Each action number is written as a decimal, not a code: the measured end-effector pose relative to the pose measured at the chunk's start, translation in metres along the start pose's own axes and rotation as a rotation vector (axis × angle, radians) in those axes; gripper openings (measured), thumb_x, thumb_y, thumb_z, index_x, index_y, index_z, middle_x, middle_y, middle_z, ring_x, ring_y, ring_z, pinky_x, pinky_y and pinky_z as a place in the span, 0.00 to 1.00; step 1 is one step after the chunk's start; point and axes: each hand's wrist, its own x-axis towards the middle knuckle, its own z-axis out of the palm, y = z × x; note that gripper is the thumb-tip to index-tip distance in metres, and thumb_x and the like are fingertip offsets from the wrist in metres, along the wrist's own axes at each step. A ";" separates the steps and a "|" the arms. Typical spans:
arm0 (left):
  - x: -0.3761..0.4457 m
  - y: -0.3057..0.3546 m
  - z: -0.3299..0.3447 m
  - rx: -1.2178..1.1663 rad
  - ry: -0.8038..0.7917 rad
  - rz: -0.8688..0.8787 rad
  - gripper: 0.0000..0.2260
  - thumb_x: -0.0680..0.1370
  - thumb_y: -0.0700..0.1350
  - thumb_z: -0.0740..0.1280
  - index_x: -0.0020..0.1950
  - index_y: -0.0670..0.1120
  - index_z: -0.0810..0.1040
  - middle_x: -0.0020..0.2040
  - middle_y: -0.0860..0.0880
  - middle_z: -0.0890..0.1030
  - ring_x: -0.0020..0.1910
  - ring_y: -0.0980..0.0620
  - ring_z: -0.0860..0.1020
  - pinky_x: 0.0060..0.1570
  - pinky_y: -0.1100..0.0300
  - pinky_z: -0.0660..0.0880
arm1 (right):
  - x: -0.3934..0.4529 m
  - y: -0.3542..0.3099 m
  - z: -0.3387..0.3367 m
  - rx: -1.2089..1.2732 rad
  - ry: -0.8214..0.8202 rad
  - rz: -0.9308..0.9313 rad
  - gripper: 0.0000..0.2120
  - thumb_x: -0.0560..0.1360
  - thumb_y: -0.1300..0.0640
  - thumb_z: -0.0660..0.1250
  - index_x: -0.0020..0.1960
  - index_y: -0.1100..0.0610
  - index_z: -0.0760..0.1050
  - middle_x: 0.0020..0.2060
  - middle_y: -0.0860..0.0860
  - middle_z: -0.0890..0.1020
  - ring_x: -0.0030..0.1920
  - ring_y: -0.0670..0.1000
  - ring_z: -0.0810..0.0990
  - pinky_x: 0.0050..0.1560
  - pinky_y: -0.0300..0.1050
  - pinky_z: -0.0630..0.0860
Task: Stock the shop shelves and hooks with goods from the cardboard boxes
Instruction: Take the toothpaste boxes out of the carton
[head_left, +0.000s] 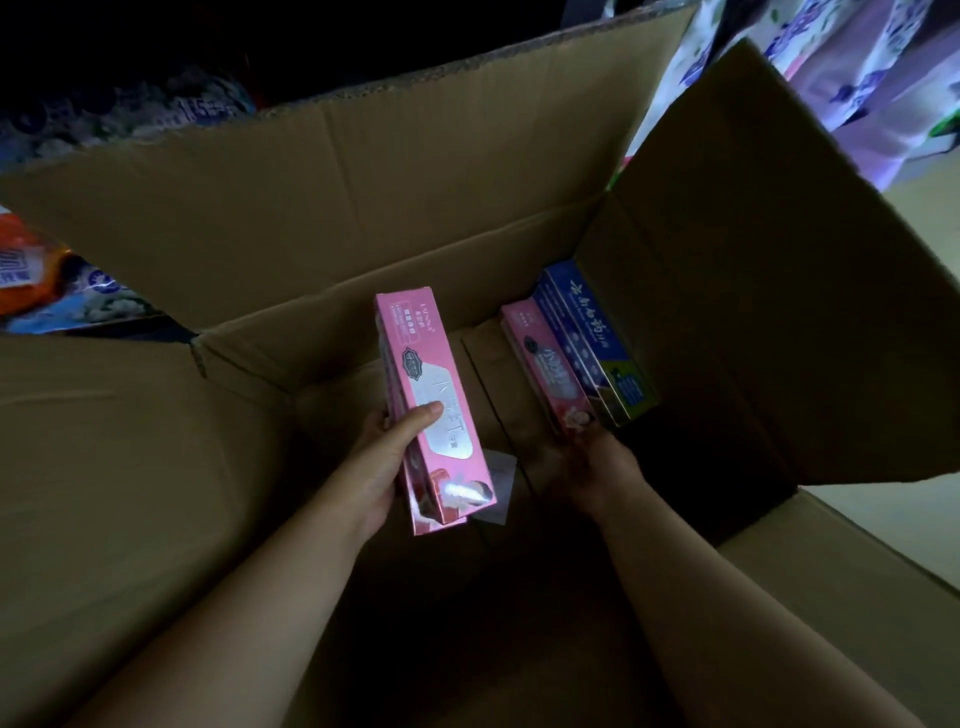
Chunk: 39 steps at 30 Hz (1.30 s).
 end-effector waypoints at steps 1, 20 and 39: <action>0.001 -0.001 0.000 0.009 -0.002 -0.006 0.30 0.65 0.51 0.72 0.66 0.53 0.69 0.54 0.49 0.81 0.52 0.47 0.79 0.48 0.52 0.75 | 0.010 0.000 0.001 -0.008 0.015 -0.006 0.15 0.80 0.57 0.60 0.64 0.61 0.71 0.55 0.59 0.79 0.53 0.58 0.79 0.51 0.50 0.77; 0.007 -0.002 -0.001 0.081 -0.025 -0.011 0.18 0.65 0.53 0.72 0.53 0.58 0.73 0.51 0.52 0.82 0.51 0.49 0.80 0.48 0.54 0.75 | 0.020 -0.007 0.026 0.033 -0.093 -0.001 0.29 0.68 0.61 0.74 0.66 0.59 0.69 0.55 0.59 0.78 0.53 0.57 0.79 0.51 0.50 0.79; -0.353 0.242 0.063 -0.001 -0.059 -0.022 0.20 0.69 0.56 0.74 0.58 0.52 0.75 0.45 0.49 0.86 0.45 0.48 0.84 0.40 0.57 0.76 | -0.458 -0.123 0.007 -0.010 -0.320 -0.122 0.09 0.74 0.63 0.66 0.53 0.56 0.77 0.44 0.58 0.82 0.45 0.56 0.81 0.42 0.50 0.78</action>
